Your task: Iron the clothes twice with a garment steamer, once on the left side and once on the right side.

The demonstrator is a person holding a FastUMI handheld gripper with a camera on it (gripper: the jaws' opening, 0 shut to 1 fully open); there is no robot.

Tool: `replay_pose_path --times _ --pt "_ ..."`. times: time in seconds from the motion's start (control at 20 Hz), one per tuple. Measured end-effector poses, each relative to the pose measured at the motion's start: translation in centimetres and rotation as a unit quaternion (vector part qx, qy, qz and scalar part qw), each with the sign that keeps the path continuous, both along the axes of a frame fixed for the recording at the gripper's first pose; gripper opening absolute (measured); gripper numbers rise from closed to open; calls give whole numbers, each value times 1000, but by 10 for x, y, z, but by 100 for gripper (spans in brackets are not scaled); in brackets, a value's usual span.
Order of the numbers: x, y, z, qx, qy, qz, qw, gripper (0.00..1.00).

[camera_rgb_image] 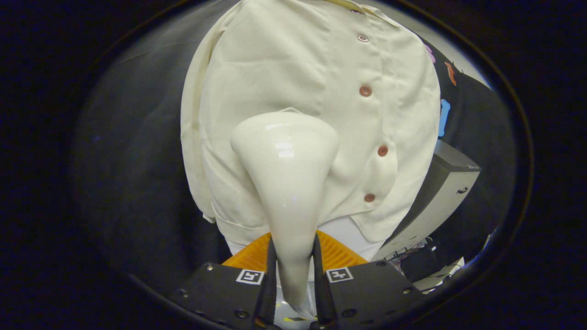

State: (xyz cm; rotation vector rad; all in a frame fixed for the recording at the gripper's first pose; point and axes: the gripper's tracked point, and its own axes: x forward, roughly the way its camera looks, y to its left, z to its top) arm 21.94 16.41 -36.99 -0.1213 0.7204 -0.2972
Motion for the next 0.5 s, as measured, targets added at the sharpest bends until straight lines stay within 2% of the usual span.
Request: replay_pose_path --times 0.15,0.3,0.5 --pt "-13 1 -23 -3 36 5 999 35" --pt "-23 3 -34 9 49 3 999 35" --pt "-44 5 -41 20 64 20 998 35"
